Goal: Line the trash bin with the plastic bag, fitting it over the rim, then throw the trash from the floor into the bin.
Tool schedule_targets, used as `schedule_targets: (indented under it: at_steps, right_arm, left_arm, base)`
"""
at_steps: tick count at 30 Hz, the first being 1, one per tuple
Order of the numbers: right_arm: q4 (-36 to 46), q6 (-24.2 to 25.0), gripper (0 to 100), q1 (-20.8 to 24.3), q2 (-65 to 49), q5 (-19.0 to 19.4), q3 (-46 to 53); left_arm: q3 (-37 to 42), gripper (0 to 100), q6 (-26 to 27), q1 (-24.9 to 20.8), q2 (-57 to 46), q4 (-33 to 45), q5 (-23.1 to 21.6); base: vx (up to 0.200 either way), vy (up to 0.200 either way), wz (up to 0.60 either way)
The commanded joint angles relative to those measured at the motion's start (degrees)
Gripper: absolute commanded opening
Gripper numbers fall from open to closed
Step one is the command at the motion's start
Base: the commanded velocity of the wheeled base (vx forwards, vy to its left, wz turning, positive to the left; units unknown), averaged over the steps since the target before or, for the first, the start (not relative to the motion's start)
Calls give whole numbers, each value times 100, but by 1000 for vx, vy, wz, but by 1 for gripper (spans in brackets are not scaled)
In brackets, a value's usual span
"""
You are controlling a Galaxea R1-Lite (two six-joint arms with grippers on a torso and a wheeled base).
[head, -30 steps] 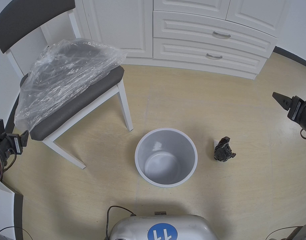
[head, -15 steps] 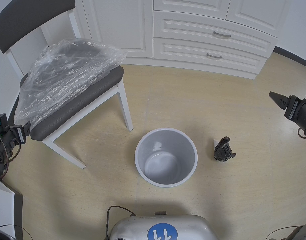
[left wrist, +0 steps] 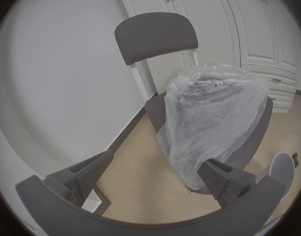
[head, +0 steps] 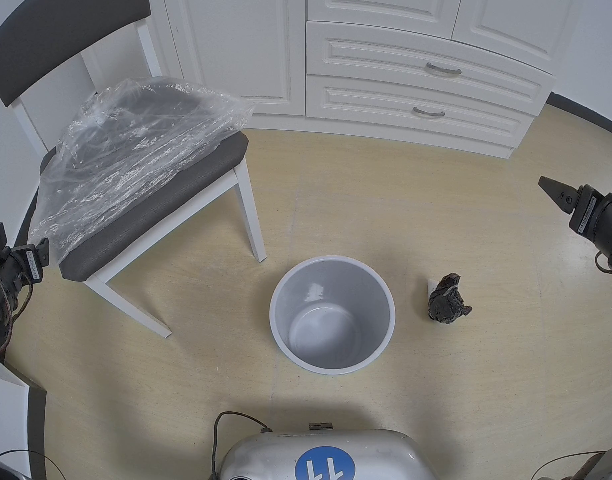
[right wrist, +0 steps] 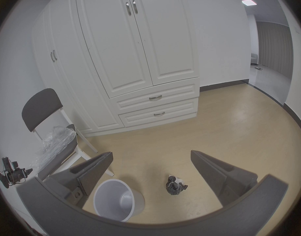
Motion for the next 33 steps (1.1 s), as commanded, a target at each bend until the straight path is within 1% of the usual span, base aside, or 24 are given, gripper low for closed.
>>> schedule_targets:
  at_steps: [1,6,10,13,17,26,32,33]
  right_arm:
    - [-21,-3,100,-3,29,3,17]
    - [-30,5,100,5,37,3,26]
    - [-30,23,100,5,37,3,26]
    - [-21,146,100,5,37,38,-1]
    - [-30,260,100,-3,99,196,-18]
    - [-30,295,100,5,116,205,-10]
    - [-30,295,100,5,116,214,-10]
    - [-30,295,100,5,116,214,-10]
  left_arm:
    - [3,100,8,-16,-80,-12,15]
    - [29,100,43,-16,-80,-143,32]
    - [47,100,246,46,35,-284,111]
    - [56,100,263,46,149,-372,164]
    - [56,100,263,46,272,-433,173]
    - [56,100,263,-16,430,-530,190]
    - [73,100,272,90,747,-1110,217]
    - [91,100,281,90,764,-1180,296]
  base:
    - [0,0,0]
    - [0,0,0]
    - [0,0,0]
    - [0,0,0]
    - [0,0,0]
    - [0,0,0]
    - [0,0,0]
    - [0,0,0]
